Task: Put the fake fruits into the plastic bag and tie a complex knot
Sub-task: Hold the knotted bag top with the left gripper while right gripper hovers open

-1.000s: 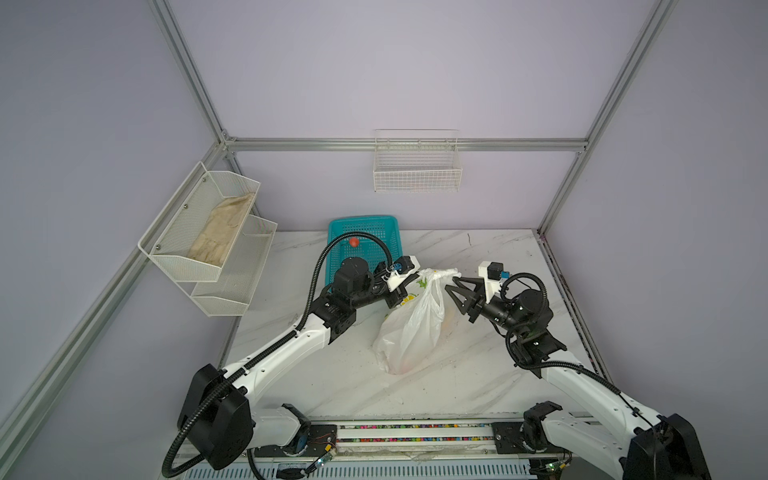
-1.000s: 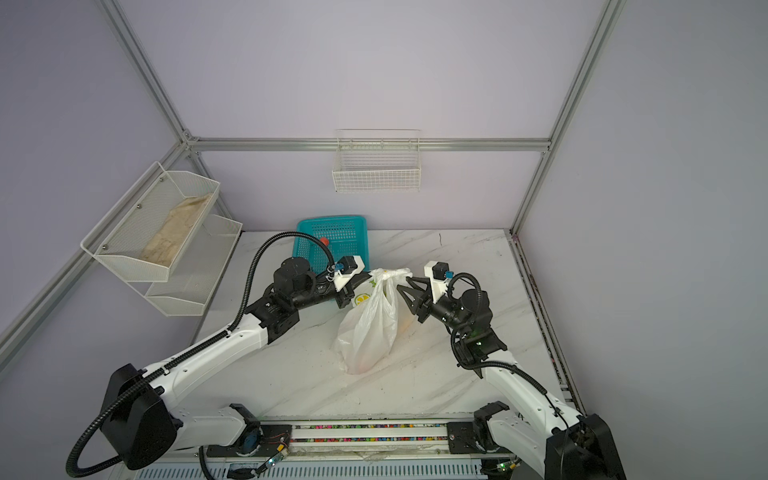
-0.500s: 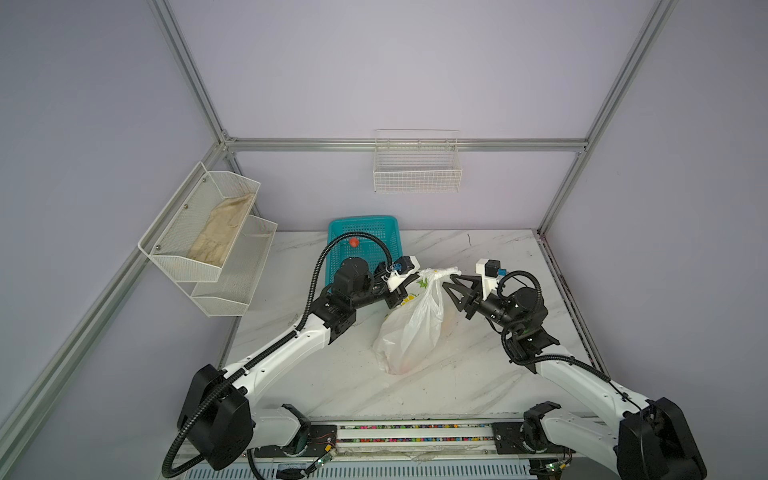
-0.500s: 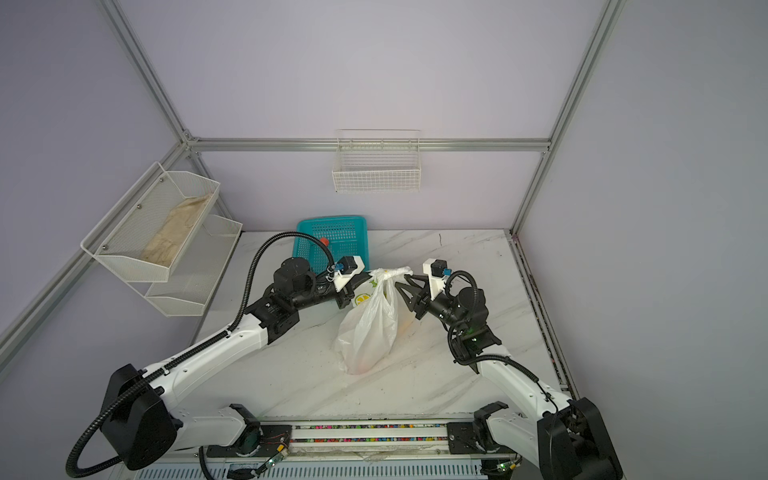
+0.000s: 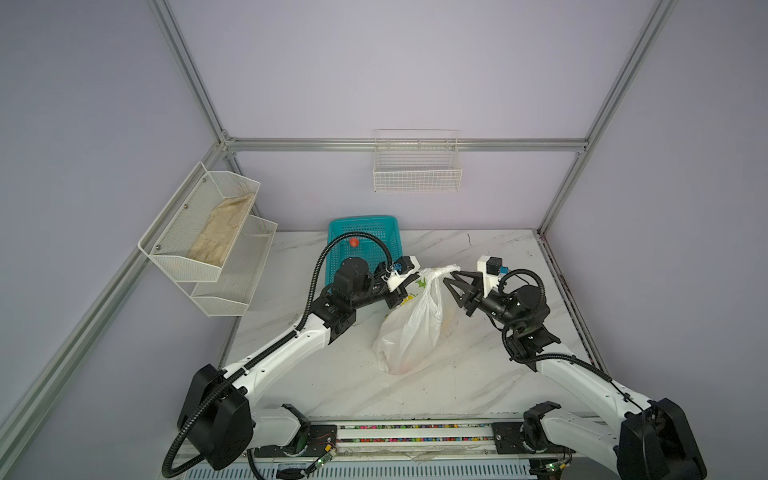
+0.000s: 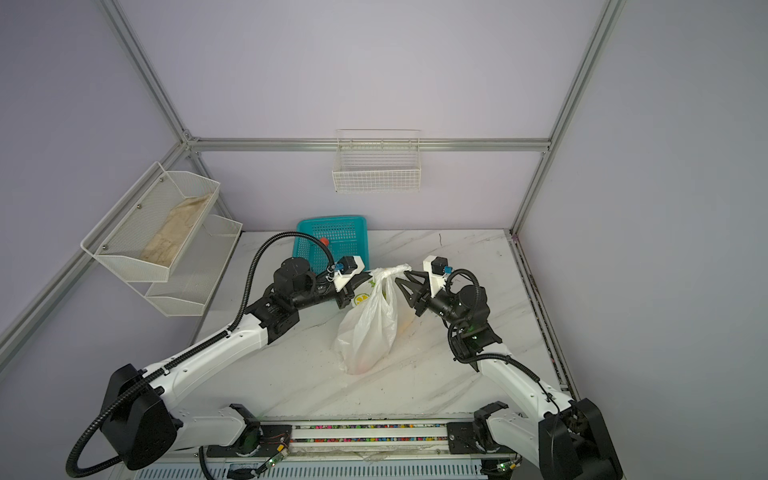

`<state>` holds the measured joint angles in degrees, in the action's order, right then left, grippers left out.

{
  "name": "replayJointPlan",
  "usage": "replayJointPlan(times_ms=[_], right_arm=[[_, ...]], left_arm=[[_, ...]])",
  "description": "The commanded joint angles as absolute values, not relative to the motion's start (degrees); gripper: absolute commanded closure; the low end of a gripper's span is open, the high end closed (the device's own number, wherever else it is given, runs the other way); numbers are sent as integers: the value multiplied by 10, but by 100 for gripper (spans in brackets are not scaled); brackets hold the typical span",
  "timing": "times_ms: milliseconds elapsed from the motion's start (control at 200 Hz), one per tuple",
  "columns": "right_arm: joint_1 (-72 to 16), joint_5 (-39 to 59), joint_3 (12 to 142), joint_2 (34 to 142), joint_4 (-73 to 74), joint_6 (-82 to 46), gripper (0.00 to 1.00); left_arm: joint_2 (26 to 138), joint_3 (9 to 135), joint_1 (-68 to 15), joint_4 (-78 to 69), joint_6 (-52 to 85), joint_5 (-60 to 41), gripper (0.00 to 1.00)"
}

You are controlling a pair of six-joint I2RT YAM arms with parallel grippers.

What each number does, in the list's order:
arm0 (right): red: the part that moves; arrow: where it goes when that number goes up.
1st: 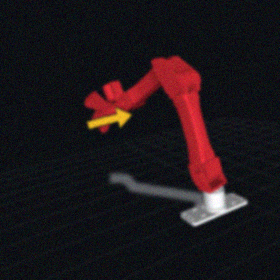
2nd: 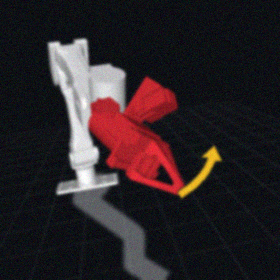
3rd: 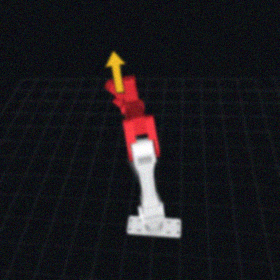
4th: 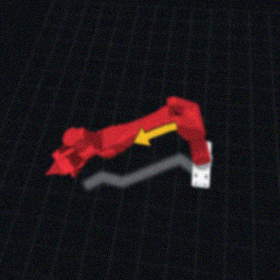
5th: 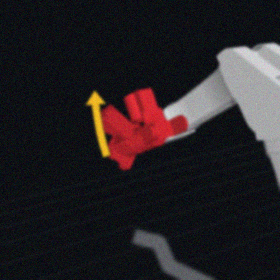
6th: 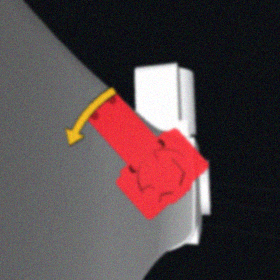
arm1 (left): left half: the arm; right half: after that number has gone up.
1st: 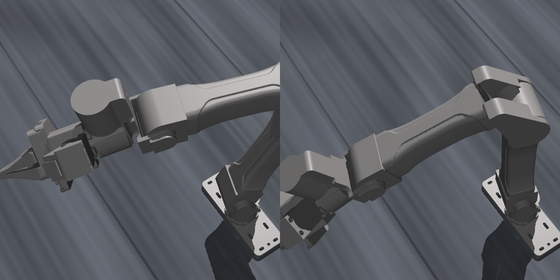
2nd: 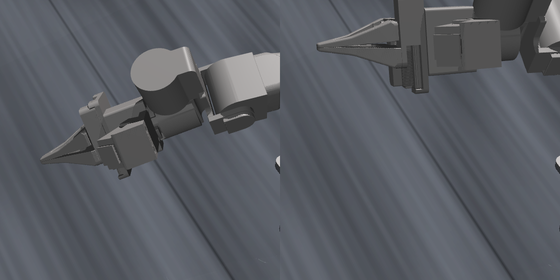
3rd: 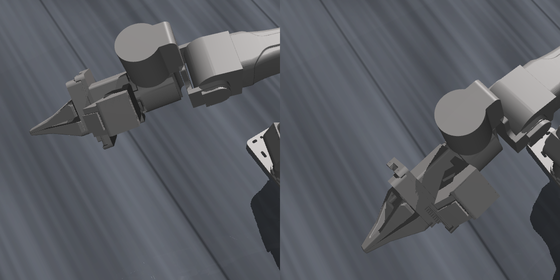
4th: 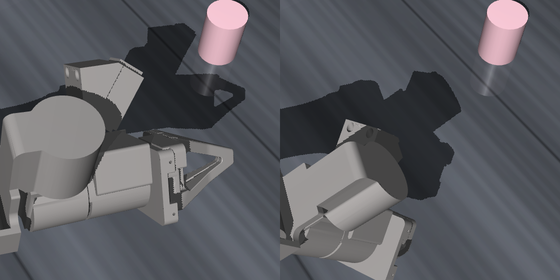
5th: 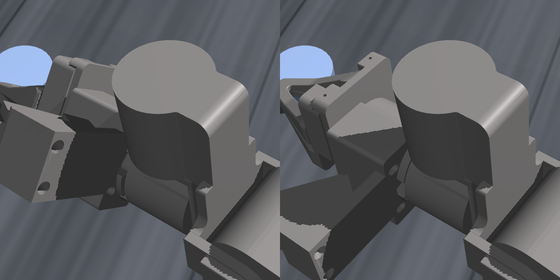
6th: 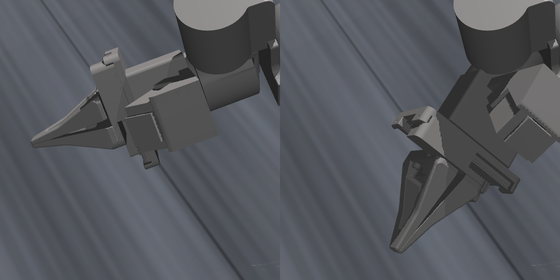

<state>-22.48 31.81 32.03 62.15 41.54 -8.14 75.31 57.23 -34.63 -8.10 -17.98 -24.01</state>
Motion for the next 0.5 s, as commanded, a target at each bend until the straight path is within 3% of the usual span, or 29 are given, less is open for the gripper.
replayJointPlan(times_ms=[0, 495], right_arm=[[-221, 261, 332, 605, 406, -71, 63], [-222, 300, 358, 584, 342, 4, 66]], left_arm=[[748, 561, -347, -106, -174, -252, 100], [750, 562, -347, -105, -176, -252, 100]])
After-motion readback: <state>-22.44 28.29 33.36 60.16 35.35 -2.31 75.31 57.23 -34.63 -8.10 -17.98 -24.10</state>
